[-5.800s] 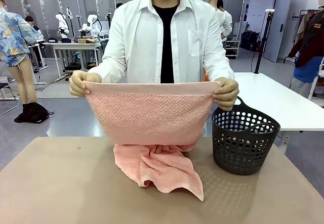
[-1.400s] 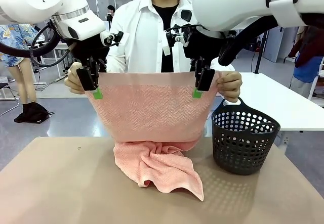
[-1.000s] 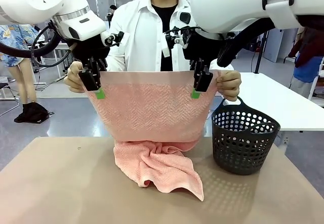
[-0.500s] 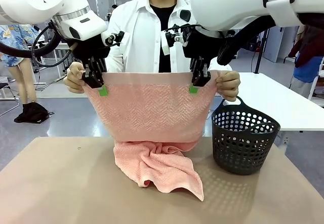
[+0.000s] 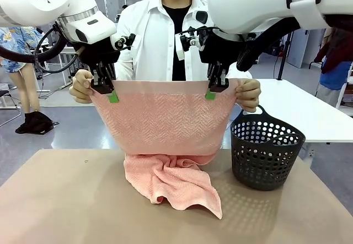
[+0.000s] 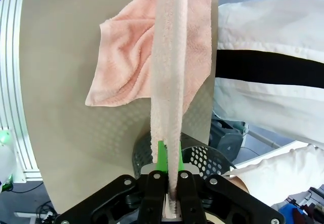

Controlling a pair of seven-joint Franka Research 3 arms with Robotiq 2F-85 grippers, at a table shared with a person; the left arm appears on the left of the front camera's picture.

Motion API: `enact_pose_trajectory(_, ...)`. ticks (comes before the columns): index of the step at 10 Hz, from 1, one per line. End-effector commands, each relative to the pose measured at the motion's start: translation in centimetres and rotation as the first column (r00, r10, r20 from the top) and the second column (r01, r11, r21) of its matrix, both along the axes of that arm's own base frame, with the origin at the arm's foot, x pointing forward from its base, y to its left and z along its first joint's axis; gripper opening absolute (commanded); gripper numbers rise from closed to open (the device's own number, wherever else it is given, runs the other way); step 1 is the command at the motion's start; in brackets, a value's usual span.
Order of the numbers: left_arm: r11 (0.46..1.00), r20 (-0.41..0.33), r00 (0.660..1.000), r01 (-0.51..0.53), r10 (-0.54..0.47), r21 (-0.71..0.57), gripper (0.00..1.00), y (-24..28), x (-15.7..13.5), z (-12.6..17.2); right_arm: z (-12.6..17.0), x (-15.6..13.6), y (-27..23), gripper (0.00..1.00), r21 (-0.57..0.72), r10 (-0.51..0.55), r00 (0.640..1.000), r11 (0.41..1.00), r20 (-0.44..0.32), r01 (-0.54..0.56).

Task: Fold the towel.
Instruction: Grab the top end of the 100 cm Hotel Towel extended by the human, then release the end of the 100 cm Hotel Towel you were holding and grab the top end of the folded side.

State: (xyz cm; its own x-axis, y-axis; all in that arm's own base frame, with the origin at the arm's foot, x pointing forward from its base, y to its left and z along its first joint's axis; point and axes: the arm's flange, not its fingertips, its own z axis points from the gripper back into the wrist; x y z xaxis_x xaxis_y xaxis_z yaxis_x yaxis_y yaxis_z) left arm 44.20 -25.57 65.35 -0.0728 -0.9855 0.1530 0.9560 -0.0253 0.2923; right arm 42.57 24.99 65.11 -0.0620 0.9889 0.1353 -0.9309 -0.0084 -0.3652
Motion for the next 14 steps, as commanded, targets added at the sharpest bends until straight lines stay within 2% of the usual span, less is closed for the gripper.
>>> enact_pose_trajectory(1, 0.999, 0.034, 0.999, -0.039, 0.039, 0.013, 0.00, 0.24, -0.26, -0.63, 0.01, 0.00, -0.06, 0.00, -0.012, -0.049, 0.999, 0.999, -0.009, 0.049)
enact_pose_trajectory(2, 0.999, 0.055, 0.998, -0.010, 0.008, 0.031, 0.00, 0.48, -0.59, -0.87, 0.00, 0.00, 0.00, 0.00, 0.000, 0.000, 1.000, 1.000, 0.000, 0.000)
enact_pose_trajectory(3, 1.000, 0.000, 1.000, -0.002, 0.002, -0.001, 0.00, 0.00, 0.01, -0.03, 0.00, 0.00, 0.00, 0.00, 0.000, 0.000, 1.000, 1.000, 0.000, 0.000)
enact_pose_trajectory(14, 1.000, 0.000, 1.000, -0.002, 0.002, -0.001, 0.00, 0.00, 0.01, -0.03, 0.00, 0.00, 0.00, 0.00, 0.000, 0.000, 1.000, 1.000, 0.000, 0.000)
